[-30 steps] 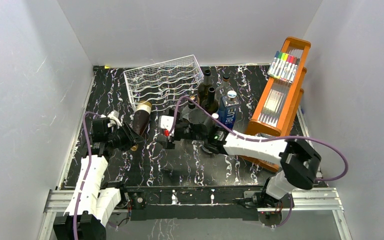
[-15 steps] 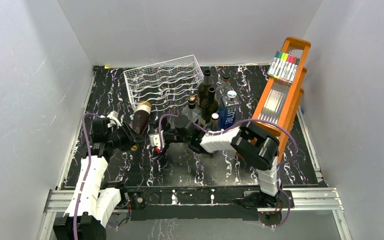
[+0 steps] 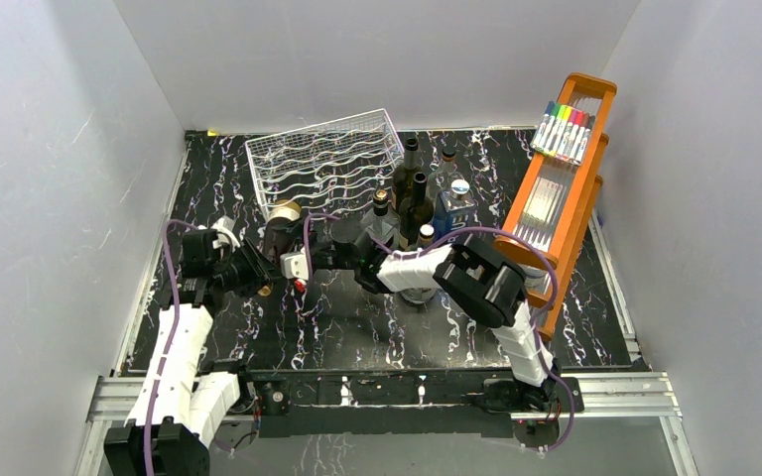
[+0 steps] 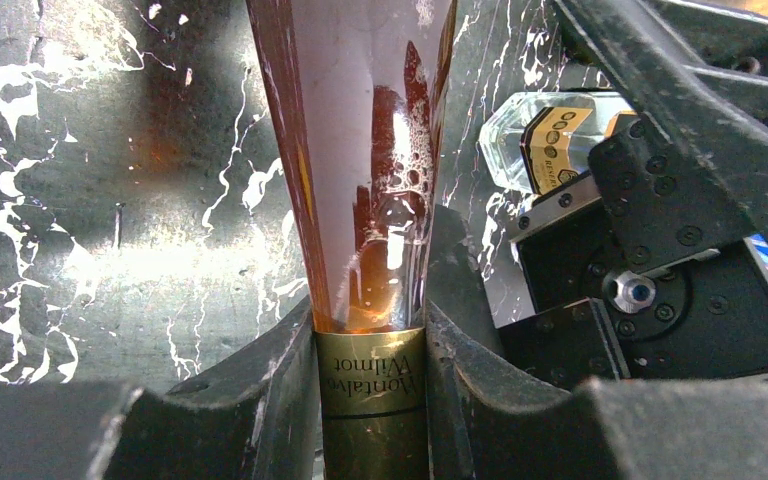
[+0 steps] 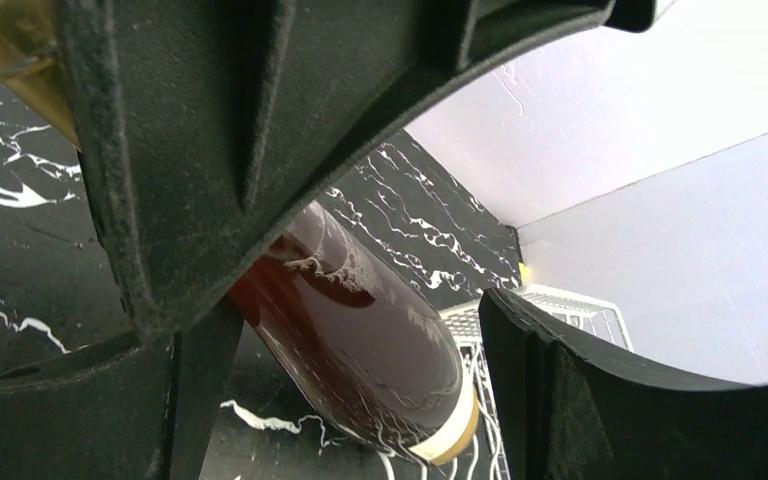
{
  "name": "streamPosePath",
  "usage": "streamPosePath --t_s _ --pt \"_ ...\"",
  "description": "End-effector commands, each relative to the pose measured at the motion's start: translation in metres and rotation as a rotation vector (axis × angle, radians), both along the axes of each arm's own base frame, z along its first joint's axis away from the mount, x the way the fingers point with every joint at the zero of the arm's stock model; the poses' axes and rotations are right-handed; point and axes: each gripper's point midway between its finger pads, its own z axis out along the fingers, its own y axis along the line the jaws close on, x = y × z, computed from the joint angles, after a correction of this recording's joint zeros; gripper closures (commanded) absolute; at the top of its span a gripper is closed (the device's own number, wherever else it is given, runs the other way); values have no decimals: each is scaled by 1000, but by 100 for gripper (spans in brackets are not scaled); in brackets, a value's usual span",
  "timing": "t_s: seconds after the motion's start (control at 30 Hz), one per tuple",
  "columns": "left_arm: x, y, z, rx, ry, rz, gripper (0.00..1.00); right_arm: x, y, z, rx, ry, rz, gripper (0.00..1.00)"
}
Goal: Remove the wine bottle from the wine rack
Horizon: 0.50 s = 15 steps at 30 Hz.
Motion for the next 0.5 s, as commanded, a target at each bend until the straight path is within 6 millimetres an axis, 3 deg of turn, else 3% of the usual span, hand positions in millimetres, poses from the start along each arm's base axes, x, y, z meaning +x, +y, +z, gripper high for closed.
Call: streamPosePath --t_s 0.0,0.13,0.23,0.3,0.47 --pt "14 -20 59 -64 -187 -126 75 -9 18 38 138 -16 63 2" --pt "17 -22 66 -70 -196 -144 65 -13 22 37 164 27 72 3" --pt "18 -23 72 -68 -211 -160 56 -13 25 38 204 82 73 14" --pt "20 -22 77 -53 -225 -164 6 -14 26 41 241 118 81 21" --pt "24 -8 88 48 -235 -149 2 -15 28 38 259 170 85 33"
